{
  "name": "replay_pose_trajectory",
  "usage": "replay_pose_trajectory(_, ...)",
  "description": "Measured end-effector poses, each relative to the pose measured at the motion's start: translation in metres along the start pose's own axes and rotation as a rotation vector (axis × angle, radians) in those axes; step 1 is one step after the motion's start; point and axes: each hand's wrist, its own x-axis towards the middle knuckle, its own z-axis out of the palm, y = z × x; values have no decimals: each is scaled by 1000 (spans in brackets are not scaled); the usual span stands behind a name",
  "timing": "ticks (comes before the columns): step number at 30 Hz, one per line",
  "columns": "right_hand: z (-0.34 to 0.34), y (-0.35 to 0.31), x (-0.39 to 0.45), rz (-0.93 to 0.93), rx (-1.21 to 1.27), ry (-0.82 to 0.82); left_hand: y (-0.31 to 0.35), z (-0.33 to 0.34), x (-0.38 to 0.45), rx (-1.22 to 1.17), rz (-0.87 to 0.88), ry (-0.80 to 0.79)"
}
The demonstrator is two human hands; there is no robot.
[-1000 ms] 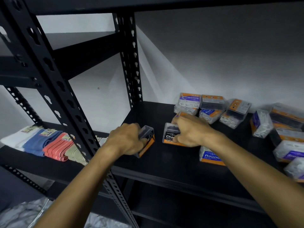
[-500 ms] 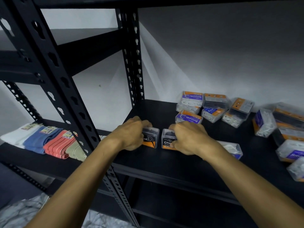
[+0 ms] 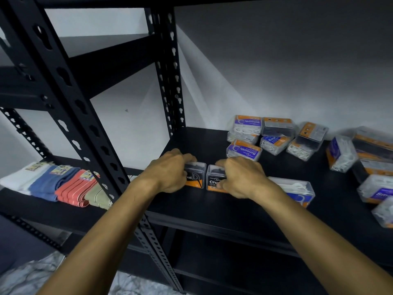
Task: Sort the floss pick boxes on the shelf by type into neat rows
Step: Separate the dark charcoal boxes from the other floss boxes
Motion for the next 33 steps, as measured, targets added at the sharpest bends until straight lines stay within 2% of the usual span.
replay_pose_trajectory(15, 0, 2, 3, 15, 22, -36, -2, -1, 1, 23, 4, -25)
replay_pose_trajectory(25, -14, 9, 3, -16, 88, -85, 3, -13, 4, -71, 11, -77)
replay_pose_trajectory(29, -32, 24, 4, 0, 189, 7, 14, -23, 11, -126, 2, 25)
replay_pose_trajectory(33, -44, 49, 18, 95, 100, 123, 28, -28, 31, -193, -5, 179)
